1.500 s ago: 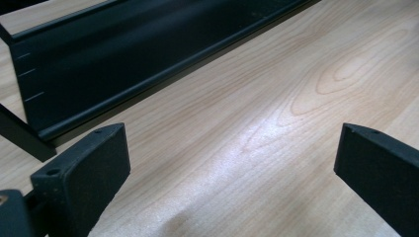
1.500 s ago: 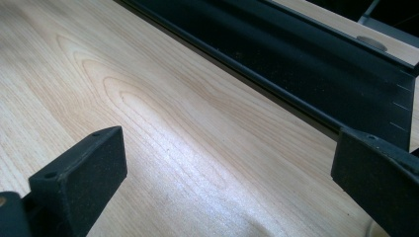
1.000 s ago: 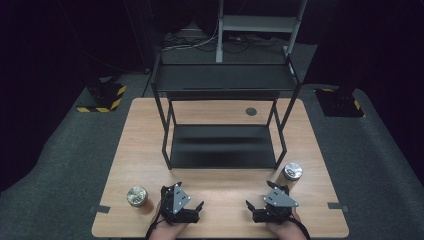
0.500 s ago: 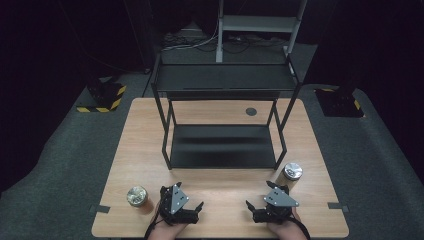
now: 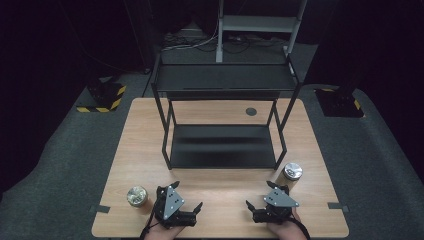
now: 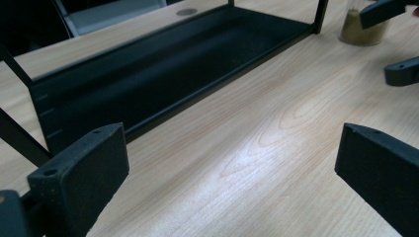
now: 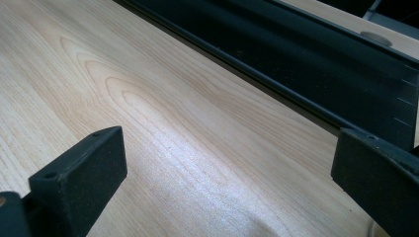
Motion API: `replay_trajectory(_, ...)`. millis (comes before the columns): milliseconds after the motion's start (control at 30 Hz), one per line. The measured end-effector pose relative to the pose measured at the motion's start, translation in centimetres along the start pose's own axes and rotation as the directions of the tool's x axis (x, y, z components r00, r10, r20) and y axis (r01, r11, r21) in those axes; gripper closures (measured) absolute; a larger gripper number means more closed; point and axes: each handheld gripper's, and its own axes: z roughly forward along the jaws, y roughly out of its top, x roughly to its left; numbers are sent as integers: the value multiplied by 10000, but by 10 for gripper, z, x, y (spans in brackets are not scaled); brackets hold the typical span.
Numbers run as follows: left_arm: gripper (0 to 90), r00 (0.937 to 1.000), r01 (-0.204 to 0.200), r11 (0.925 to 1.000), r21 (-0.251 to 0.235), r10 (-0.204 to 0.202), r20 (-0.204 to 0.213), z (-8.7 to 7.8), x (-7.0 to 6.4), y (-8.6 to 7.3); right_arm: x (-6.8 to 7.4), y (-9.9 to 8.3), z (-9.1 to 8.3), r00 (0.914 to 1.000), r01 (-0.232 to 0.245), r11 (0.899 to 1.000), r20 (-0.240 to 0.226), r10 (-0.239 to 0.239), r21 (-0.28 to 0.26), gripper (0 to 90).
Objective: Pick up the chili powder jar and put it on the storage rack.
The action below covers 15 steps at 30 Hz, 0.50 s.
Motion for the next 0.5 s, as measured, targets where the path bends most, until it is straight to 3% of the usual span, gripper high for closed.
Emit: replay_trajectory(500, 4, 9998, -115, 9974, -712, 125, 127, -20, 2, 5, 1, -1, 0, 10000, -48, 10000, 79, 48, -37, 0)
